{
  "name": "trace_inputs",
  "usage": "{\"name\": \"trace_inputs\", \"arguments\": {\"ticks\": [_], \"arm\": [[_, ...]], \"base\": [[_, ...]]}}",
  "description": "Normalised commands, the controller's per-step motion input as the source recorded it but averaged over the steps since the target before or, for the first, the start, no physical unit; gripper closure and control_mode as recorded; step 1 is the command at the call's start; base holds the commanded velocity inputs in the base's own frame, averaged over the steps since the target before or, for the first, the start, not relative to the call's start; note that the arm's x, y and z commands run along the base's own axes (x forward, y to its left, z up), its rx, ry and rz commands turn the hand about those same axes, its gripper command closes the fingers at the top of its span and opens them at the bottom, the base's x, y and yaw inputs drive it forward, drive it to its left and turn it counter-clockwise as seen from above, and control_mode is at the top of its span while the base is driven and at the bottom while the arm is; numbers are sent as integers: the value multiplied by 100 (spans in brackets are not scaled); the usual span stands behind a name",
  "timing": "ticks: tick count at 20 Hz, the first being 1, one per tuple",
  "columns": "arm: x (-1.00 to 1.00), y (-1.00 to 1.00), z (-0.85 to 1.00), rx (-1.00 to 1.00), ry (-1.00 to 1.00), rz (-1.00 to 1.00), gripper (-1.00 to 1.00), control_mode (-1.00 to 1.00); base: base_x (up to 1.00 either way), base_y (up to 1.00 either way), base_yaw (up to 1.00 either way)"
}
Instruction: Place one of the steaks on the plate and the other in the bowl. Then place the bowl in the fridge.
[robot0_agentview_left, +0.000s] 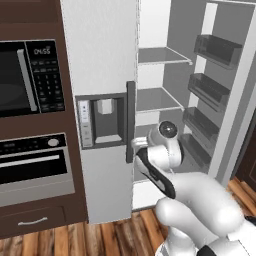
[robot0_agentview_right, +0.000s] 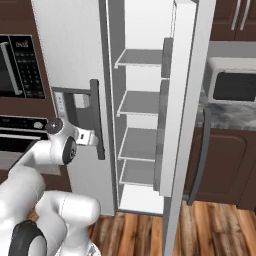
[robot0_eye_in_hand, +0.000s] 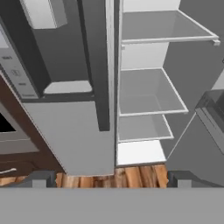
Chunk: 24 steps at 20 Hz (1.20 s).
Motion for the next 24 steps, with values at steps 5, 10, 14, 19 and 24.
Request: {"name": "trace_inputs", "arguments": {"ticks": [5,10,14,19,24], "arm": [[69,25,-2,-1,0,0,-100,-100],[70,9,-1,0,0,0,-100,-100],[72,-8,0,0,0,0,-100,-100],[63,8,0,0,0,0,-100,-100],[61,7,-10,-1,0,0,-100,-100]], "base": [[0,0,0],[0,0,0],[0,0,0],[0,0,0],[0,0,0]]}}
